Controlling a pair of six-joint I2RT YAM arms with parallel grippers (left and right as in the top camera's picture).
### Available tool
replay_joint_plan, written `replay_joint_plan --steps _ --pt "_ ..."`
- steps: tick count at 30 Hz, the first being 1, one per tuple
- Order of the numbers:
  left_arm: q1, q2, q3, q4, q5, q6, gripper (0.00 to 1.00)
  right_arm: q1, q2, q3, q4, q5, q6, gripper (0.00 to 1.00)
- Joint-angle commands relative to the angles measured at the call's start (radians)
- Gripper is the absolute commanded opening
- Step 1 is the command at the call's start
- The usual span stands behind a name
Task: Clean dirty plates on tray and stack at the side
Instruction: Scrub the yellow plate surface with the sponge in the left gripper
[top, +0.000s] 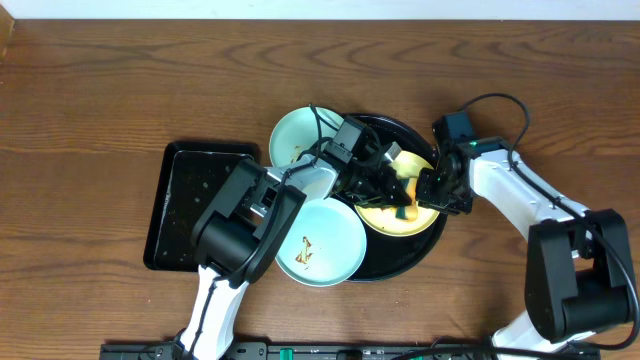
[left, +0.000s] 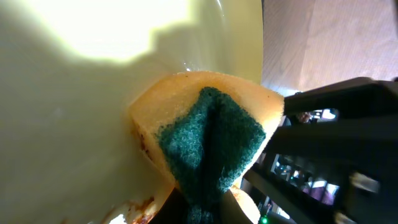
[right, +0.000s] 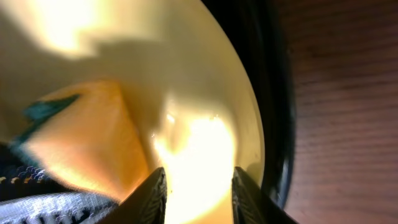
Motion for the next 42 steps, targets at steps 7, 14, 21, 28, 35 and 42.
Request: replay_joint_plan --steps 7,14,21,28,35,42 --pt "-0.008 0.013 0.013 -0.01 -0.007 0.002 0.08 -0.003 -0.07 0.082 -0.083 0.09 -0.018 0.38" --pt "-0.008 0.013 0.013 -0.01 -0.007 0.002 0.08 -0.002 -0.067 0.066 -0.077 0.09 -0.002 0.32" --pt "-0.008 0.013 0.013 -0.01 -0.014 0.002 0.08 -0.002 -0.067 0.016 -0.046 0.089 0.013 0.33" --pt "-0.008 0.013 0.013 -0.01 -0.014 0.002 0.08 -0.002 -0.067 -0.02 -0.025 0.089 0.02 0.33" --pt "-0.008 0.013 0.013 -0.01 -0.014 0.002 0.08 -0.002 -0.067 -0.062 0.013 0.089 0.04 0.33" --pt "-0.008 0.013 0.013 -0.01 -0.012 0.001 0.08 0.002 -0.067 -0.118 0.087 0.08 0.089 0.29"
